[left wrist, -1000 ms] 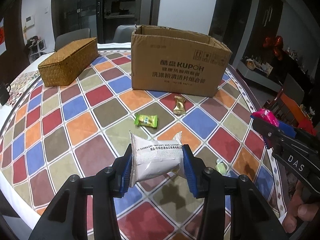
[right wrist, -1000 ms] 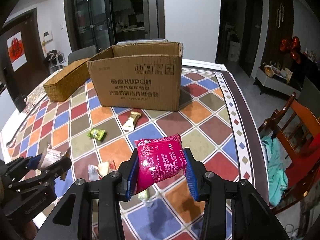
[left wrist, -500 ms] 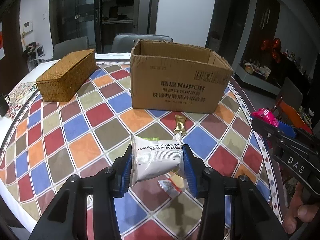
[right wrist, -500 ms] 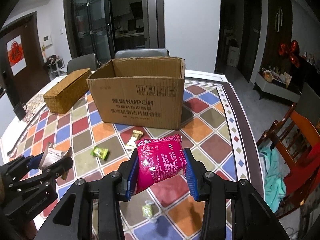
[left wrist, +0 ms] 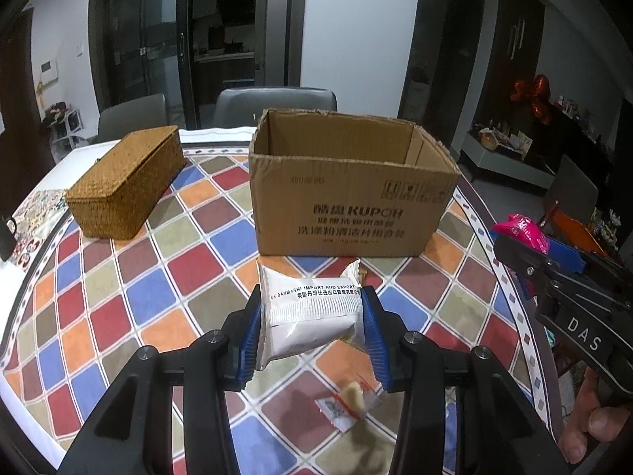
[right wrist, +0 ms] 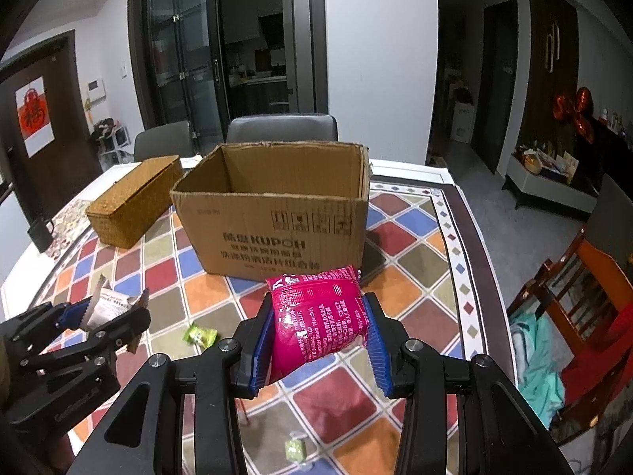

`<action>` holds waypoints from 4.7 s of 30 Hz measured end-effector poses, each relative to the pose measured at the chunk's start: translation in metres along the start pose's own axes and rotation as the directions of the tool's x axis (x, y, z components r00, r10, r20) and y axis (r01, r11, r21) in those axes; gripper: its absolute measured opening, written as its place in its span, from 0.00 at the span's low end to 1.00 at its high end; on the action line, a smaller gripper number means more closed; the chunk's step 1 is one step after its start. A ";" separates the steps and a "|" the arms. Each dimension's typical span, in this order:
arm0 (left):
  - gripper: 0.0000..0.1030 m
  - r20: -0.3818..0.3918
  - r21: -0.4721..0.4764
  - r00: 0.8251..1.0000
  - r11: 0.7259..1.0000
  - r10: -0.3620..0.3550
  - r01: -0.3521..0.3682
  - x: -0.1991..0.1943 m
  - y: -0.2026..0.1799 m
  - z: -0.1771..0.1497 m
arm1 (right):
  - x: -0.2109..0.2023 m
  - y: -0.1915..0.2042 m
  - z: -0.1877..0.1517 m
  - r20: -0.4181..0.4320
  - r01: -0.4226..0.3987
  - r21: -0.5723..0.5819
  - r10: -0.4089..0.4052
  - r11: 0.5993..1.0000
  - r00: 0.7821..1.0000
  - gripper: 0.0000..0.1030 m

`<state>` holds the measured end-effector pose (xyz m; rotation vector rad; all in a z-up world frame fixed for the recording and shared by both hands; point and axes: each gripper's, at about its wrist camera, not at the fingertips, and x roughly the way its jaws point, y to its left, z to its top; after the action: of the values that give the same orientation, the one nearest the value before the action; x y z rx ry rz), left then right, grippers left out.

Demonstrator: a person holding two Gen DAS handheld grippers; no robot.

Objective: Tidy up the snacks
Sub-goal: 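Carry the white and pink packets up over the open KUPOH box with both grippers, then open both grippers to drop the white and pink packets into the box, then withdraw both tools from the box toward the remaining snacks on the table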

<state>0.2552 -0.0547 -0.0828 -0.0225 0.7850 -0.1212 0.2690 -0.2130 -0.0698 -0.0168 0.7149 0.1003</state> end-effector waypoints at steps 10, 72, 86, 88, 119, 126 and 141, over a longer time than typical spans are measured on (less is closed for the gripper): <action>0.44 0.033 0.012 0.999 1.000 0.001 -0.001 0.001 0.004 0.027 | 0.004 0.003 0.019 0.033 -0.005 0.000 0.005 1.000 0.999 0.42; 0.45 0.077 0.051 0.997 0.999 -0.017 0.013 0.107 0.020 0.139 | 0.097 0.007 0.103 0.088 -0.043 0.011 0.042 0.999 0.995 0.42; 0.66 0.058 0.037 0.998 0.999 -0.019 0.016 0.120 0.031 0.138 | 0.112 0.013 0.104 0.093 -0.025 -0.004 0.026 1.000 0.995 0.53; 0.72 0.067 0.037 0.998 0.999 -0.014 0.012 0.118 0.031 0.138 | 0.111 0.012 0.105 0.097 -0.017 0.004 0.017 1.000 0.995 0.60; 0.80 0.147 0.054 0.989 0.999 -0.017 0.009 0.038 0.021 0.122 | 0.037 0.011 0.098 0.169 0.022 0.002 -0.022 1.000 0.985 0.64; 0.80 0.162 0.057 0.987 0.998 -0.022 0.013 0.016 0.019 0.111 | 0.015 0.015 0.091 0.185 0.025 0.003 -0.025 1.000 0.982 0.64; 0.80 0.179 0.070 0.983 0.997 -0.028 0.016 -0.024 0.019 0.082 | -0.029 0.023 0.068 0.221 0.038 -0.006 -0.036 0.999 0.975 0.64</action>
<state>0.2979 -0.0352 -0.0090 0.0225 0.5999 -0.1647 0.2896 -0.1889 0.0012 -0.0287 0.4916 0.0687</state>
